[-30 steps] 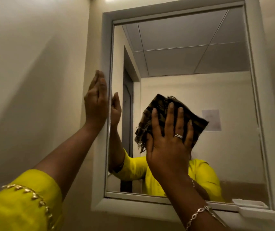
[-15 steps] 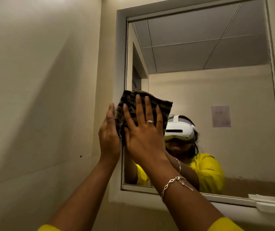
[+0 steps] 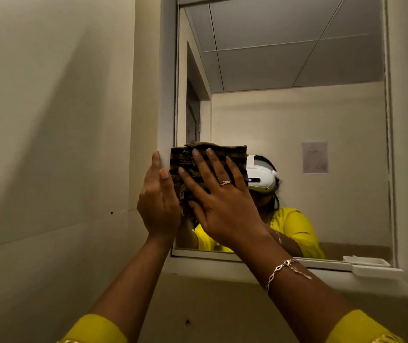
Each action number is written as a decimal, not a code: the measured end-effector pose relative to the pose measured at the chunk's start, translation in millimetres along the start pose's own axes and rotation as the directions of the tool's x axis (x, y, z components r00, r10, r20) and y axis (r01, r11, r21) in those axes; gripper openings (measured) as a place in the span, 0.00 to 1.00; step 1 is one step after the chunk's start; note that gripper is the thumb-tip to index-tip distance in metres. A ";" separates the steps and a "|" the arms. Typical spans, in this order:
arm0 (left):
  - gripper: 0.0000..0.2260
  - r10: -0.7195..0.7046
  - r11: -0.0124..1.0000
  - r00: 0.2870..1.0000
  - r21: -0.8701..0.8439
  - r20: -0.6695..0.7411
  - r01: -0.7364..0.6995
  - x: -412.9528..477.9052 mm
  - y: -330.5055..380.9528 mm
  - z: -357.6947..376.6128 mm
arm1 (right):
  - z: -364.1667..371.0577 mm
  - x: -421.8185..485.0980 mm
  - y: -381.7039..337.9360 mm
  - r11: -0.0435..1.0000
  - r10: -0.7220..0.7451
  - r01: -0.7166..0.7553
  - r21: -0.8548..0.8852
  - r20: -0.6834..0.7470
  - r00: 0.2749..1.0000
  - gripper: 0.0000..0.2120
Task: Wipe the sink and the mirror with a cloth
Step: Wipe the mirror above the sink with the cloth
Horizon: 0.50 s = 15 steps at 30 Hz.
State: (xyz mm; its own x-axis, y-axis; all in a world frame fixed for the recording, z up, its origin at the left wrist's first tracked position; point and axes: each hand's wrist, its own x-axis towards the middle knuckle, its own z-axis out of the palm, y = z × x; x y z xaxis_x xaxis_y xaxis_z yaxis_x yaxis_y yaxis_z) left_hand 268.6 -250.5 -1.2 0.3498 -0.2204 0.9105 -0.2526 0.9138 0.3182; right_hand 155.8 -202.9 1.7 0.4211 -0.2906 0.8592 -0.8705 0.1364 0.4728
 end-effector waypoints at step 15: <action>0.28 0.070 0.992 0.997 0.110 -0.017 -0.067 -2.4 2.2 3.6 | -26.1 -70.3 74.7 0.987 0.135 -0.138 -0.076 -0.046 0.990 0.26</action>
State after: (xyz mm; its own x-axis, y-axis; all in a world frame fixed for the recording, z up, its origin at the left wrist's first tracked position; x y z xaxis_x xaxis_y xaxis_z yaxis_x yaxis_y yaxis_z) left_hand 264.0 -249.2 -1.8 0.3467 -0.1502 0.9258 -0.3734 0.8834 0.2832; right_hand 67.8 -147.5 -18.3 0.3110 -0.2255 0.9233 -0.8985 0.2470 0.3629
